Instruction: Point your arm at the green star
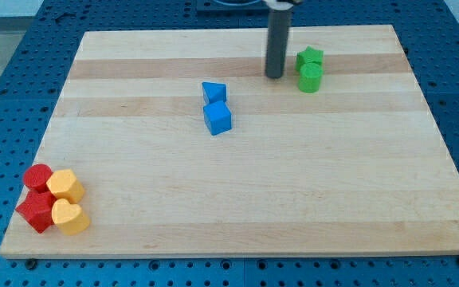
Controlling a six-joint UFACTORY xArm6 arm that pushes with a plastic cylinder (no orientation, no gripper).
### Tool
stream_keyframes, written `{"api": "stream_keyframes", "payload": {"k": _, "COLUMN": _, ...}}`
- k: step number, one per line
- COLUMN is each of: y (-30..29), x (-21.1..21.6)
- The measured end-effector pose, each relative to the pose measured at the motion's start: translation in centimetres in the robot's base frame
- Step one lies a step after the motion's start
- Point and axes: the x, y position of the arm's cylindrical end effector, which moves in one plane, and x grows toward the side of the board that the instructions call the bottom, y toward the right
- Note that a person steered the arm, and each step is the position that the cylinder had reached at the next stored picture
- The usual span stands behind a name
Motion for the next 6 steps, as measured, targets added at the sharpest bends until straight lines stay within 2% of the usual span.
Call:
{"api": "stream_keyframes", "payload": {"k": 1, "y": -1.9, "x": 2.6}}
{"api": "stream_keyframes", "payload": {"k": 2, "y": -0.8, "x": 4.3}}
{"api": "stream_keyframes", "payload": {"k": 3, "y": 1.3, "x": 4.0}}
{"api": "stream_keyframes", "payload": {"k": 5, "y": 2.9, "x": -0.7}}
{"api": "stream_keyframes", "payload": {"k": 6, "y": 0.4, "x": 1.0}}
